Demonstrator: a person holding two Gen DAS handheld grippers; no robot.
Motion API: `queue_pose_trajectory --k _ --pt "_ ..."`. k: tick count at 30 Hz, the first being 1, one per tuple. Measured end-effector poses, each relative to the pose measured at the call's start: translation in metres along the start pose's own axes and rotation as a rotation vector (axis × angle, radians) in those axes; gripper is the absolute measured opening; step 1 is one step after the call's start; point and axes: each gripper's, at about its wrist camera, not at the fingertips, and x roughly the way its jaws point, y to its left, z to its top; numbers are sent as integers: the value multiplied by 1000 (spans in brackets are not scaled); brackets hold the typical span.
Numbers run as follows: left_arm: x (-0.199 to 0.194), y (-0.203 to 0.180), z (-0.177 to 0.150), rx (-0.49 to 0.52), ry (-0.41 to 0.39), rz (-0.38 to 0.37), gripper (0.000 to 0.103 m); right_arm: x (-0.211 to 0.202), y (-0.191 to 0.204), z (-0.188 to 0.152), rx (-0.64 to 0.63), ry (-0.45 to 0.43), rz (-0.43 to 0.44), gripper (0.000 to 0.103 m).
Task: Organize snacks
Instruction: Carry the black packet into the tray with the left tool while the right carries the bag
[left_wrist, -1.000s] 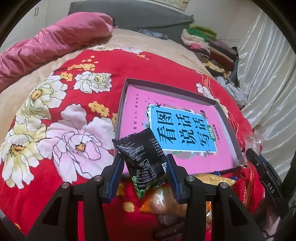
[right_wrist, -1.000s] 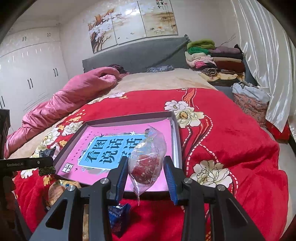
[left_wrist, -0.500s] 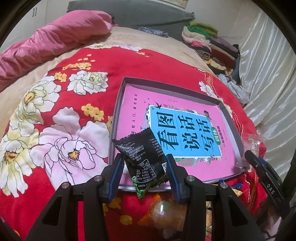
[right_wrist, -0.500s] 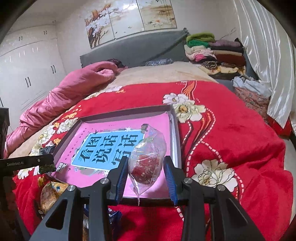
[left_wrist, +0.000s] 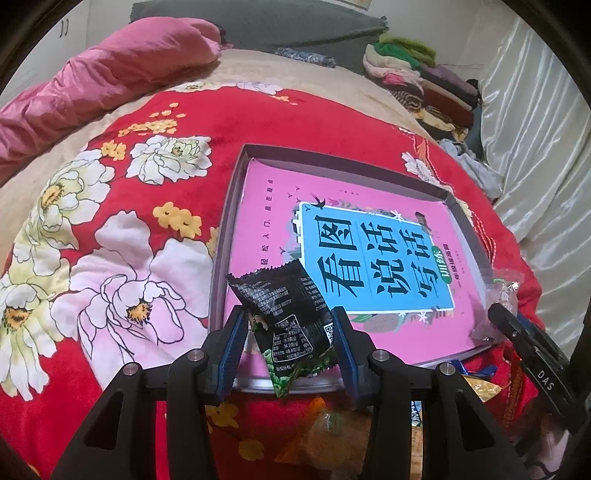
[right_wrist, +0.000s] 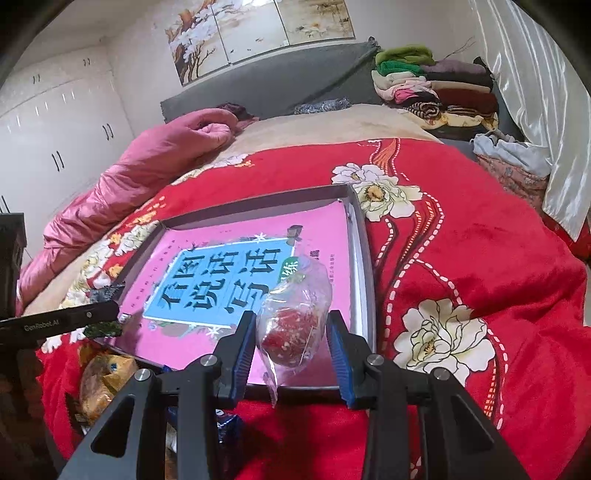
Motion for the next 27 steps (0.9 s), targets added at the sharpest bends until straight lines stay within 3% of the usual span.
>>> queue_pose_trajectory --k 27 --pt "14 -1 -3 8 20 3 48 3 -7 -1 20 23 -35 41"
